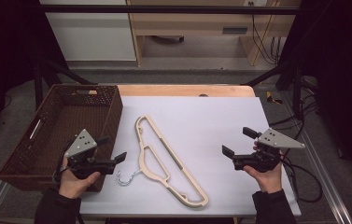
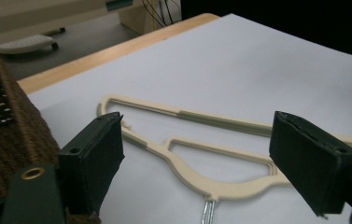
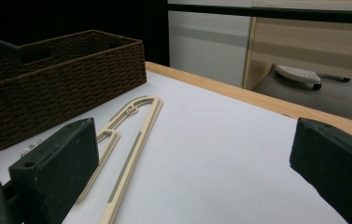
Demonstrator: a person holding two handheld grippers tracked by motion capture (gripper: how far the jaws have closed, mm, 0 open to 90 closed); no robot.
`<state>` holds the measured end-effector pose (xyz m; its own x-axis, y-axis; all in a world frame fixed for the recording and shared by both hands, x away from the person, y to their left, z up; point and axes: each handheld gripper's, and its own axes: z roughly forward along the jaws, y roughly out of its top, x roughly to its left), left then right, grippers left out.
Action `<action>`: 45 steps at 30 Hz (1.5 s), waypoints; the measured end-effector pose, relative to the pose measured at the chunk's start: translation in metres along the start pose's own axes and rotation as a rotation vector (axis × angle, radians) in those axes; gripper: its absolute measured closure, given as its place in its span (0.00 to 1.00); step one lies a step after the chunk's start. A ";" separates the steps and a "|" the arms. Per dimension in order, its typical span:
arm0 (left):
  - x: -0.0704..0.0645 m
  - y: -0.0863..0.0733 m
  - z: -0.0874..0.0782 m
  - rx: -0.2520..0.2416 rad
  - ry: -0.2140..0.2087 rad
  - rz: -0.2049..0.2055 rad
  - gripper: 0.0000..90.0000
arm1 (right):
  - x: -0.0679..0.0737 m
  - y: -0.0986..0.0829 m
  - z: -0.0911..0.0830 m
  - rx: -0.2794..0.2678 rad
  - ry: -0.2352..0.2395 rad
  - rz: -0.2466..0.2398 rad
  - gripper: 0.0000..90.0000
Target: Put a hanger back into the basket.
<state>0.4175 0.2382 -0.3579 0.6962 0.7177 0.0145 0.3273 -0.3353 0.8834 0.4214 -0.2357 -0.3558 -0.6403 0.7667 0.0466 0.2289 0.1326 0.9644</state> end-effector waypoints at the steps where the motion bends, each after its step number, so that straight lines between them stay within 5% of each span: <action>1: -0.001 -0.001 0.004 0.016 -0.006 0.001 0.20 | 0.002 0.000 0.002 0.010 0.004 -0.002 0.02; 10: -0.015 -0.010 0.031 0.147 -0.042 0.036 0.26 | 0.008 -0.001 0.007 0.030 0.023 -0.012 0.02; 19: -0.022 -0.019 0.049 0.279 -0.034 0.034 0.38 | 0.010 -0.002 0.012 0.051 0.040 -0.025 0.02; 29: -0.028 -0.047 0.072 0.391 -0.017 0.030 0.55 | 0.012 -0.003 0.014 0.055 0.046 -0.020 0.02; 35: -0.027 -0.058 0.083 0.424 0.031 0.018 0.66 | 0.013 -0.005 0.017 0.065 0.061 -0.026 0.02; 45: -0.026 -0.065 0.092 0.467 0.027 0.046 0.78 | 0.017 -0.007 0.023 0.085 0.077 -0.027 0.02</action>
<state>0.4373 0.1853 -0.4588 0.7016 0.7094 0.0667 0.5534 -0.6015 0.5762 0.4257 -0.2096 -0.3679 -0.7007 0.7121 0.0434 0.2700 0.2084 0.9400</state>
